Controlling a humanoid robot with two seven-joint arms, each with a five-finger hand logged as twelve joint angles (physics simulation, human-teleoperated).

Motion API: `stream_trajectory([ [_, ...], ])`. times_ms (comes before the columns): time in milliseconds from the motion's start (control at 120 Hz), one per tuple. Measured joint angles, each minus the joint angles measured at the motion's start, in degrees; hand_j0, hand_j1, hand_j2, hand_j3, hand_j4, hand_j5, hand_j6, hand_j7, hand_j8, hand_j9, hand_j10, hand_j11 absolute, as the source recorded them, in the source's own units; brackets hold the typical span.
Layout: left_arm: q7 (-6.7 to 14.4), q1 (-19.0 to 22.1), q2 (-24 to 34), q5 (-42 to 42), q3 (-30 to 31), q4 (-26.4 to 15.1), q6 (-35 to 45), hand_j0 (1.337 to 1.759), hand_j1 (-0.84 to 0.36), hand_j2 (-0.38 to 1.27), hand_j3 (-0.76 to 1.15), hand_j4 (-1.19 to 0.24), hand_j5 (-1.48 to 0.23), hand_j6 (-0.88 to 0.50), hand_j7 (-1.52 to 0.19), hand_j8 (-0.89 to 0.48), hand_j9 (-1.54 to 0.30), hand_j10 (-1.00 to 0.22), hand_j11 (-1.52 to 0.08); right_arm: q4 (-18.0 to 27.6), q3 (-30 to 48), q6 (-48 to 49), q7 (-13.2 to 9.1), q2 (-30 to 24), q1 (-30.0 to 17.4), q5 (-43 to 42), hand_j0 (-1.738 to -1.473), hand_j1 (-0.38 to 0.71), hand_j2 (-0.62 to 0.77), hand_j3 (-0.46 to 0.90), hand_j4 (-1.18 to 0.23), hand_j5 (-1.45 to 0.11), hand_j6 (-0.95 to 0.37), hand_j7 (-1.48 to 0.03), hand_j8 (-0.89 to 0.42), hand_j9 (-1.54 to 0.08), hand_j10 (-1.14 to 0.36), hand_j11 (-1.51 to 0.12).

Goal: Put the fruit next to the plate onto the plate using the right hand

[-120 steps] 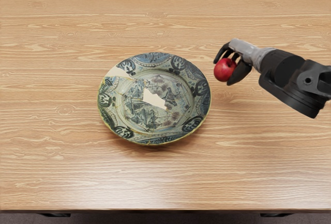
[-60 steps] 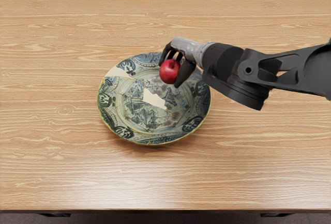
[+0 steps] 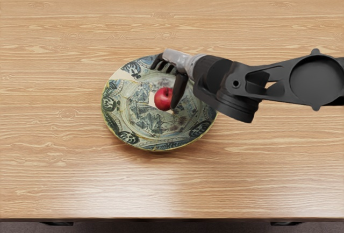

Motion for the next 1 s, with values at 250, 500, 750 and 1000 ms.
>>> stream_trajectory([
  [250,0.0,0.0,0.0,0.0,0.0,0.0,0.0,1.658,0.35,0.00,0.00,0.00,0.00,0.00,0.00,0.00,0.00,0.00,0.00,3.8,16.4,4.9,0.0,-2.2,-10.9,0.6,-1.658,-0.27,0.02,0.00,-0.09,-0.12,-0.07,-0.12,-0.07,-0.12,-0.09,-0.12],
  [500,0.0,0.0,0.0,0.1,0.0,0.0,0.0,1.658,0.35,0.00,0.00,0.00,0.00,0.00,0.00,0.00,0.00,0.00,0.00,6.4,44.5,33.8,0.0,-5.8,-32.1,8.8,-1.658,-0.33,0.01,0.00,-0.03,-0.04,-0.02,-0.03,-0.02,-0.04,-0.03,-0.04],
  [750,0.0,0.0,0.0,0.1,0.1,0.0,0.0,1.658,0.35,0.00,0.00,0.00,0.00,0.00,0.00,0.00,0.00,0.00,0.00,-3.8,53.9,56.4,0.0,-18.3,-43.4,37.7,-1.658,-0.34,0.00,0.00,-0.01,-0.01,-0.01,-0.01,-0.01,-0.01,-0.01,-0.01],
  [1000,0.0,-0.1,0.0,0.2,0.1,0.0,0.0,1.658,0.35,0.00,0.00,0.00,0.00,0.00,0.00,0.00,0.00,0.00,0.00,-8.5,47.1,58.9,0.0,-28.6,-44.2,56.2,-1.658,-0.35,0.00,0.00,0.00,0.00,0.00,0.00,0.00,0.00,0.00,0.00],
])
